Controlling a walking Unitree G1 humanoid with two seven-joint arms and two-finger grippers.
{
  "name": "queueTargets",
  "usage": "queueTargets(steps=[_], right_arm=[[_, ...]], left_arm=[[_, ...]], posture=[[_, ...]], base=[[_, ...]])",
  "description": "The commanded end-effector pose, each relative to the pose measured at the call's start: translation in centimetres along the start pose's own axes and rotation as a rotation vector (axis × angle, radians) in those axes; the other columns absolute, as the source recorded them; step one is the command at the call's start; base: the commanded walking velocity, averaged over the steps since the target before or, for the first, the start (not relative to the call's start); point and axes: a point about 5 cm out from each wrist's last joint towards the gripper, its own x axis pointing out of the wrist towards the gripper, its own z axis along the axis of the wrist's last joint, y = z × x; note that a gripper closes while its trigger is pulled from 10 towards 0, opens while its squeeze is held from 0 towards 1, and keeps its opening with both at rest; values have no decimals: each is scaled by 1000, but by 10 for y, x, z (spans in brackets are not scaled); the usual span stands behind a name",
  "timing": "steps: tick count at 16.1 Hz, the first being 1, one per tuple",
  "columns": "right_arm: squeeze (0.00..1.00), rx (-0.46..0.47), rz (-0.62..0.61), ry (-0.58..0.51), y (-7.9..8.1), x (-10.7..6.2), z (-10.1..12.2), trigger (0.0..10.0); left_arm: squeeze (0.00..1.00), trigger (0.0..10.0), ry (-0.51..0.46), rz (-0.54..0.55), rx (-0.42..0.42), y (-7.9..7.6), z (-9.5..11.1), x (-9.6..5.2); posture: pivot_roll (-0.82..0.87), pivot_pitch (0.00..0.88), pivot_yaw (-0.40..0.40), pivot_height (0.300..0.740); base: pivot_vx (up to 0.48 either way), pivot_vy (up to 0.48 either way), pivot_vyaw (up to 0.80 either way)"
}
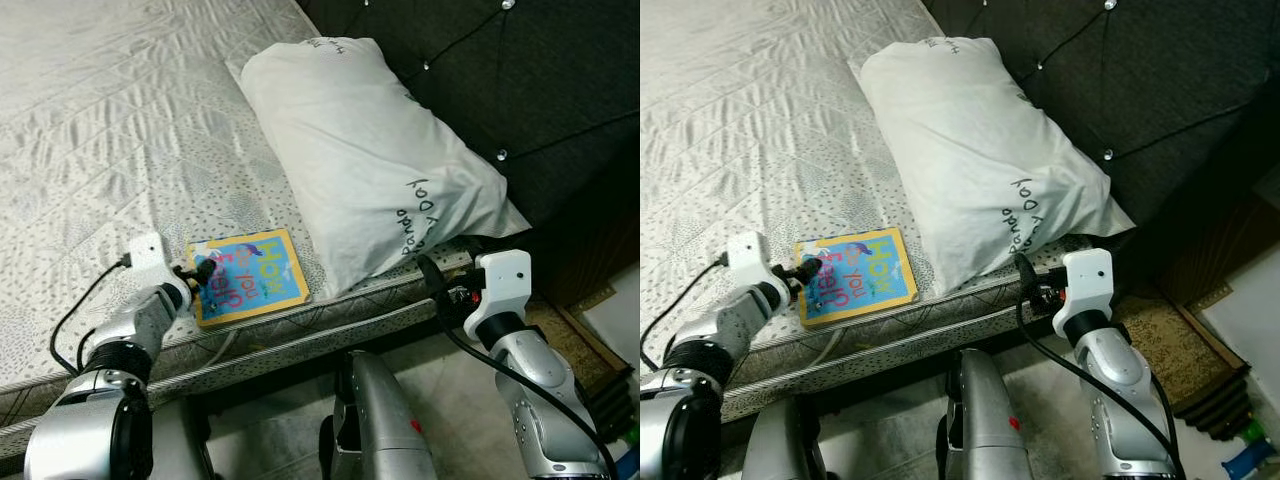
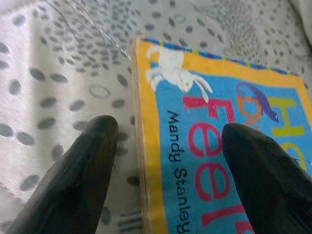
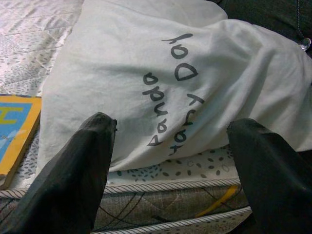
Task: Clean up the room
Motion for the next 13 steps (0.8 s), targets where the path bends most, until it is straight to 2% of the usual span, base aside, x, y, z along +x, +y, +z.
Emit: queueTargets(steps=[1,4,8,13], right_arm=[[0,-7,-23,-7,-5,-3,3,10000],[0,-14,-32,-9,-9,-3,4,10000],[0,-14,-36,-12,-9,-2,5,10000],[0,-19,-42,-11,-12,-5,5,10000]], left_arm=[[0,10000,24,-20,17,-6,-6,2],[0,10000,34,-43,28,-15,-8,4],[0,10000,36,-23,37,-11,-10,4],[0,10000,20,-36,69,-19,0,7]], posture=[[-197,179,-65,546],[-205,178,-63,546],[-211,179,-61,546],[-222,179,-58,546]], base=[[0,0,0],[0,0,0],[0,0,0],[0,0,0]])
